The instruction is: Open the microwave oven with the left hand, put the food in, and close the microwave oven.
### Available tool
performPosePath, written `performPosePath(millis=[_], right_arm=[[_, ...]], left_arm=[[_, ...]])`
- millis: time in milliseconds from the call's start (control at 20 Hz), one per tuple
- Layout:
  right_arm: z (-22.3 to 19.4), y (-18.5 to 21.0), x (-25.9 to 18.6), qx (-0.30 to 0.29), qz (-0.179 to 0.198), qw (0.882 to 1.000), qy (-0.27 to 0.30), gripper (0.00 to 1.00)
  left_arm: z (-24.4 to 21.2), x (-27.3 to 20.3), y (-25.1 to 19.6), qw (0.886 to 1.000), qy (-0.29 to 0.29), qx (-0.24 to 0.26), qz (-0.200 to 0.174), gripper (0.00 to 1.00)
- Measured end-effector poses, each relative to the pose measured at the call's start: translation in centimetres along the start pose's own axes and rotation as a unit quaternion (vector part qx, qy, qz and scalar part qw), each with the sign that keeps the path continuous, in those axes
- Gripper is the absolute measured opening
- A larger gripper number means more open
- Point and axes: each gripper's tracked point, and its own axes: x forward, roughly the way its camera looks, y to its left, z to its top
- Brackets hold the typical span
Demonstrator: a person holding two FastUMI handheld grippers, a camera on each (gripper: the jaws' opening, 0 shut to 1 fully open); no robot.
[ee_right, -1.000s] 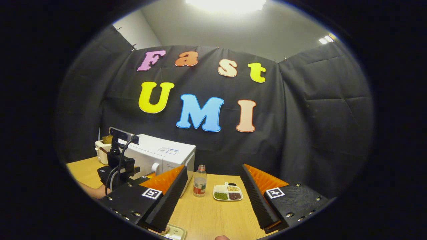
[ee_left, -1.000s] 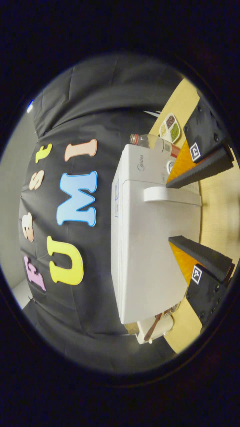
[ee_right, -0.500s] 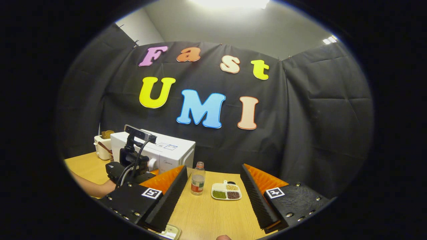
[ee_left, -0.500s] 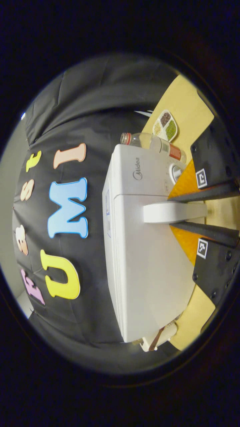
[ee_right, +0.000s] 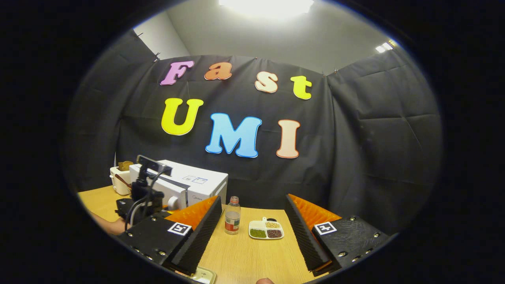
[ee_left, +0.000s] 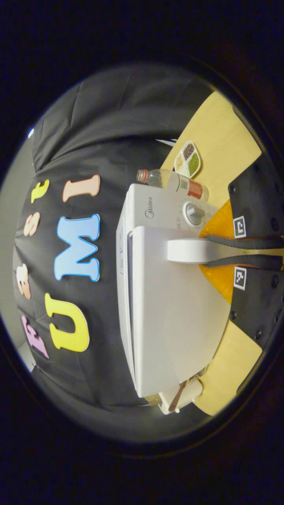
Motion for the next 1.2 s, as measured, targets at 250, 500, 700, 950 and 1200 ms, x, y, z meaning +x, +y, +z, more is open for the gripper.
performPosePath(millis=[250, 500, 700, 950, 1200], right_arm=[[-0.6, 3.6, 0.1, -0.002, 0.036, 0.999, 0.009, 0.98], [0.3, 8.6, -1.0, -0.001, 0.081, 0.997, 0.002, 0.98], [0.5, 13.1, -2.6, -0.001, 0.116, 0.993, -0.002, 0.97], [0.8, 17.6, -5.0, 0.003, 0.138, 0.99, -0.007, 0.97], [0.6, 21.2, -7.2, -0.012, 0.16, 0.987, -0.009, 0.98]], left_arm=[[-1.9, -6.1, 2.3, 0.999, 0.024, -0.003, -0.024, 0.16], [-3.8, -12.3, 6.1, 1.0, 0.03, -0.002, -0.002, 0.3], [-4.5, -17.1, 10.3, 1.0, 0.018, -0.013, 0.02, 0.33], [-5.3, -21.1, 15.9, 0.998, 0.007, -0.008, 0.066, 0.32], [-6.4, -24.0, 21.1, 0.995, 0.003, -0.025, 0.099, 0.33]])
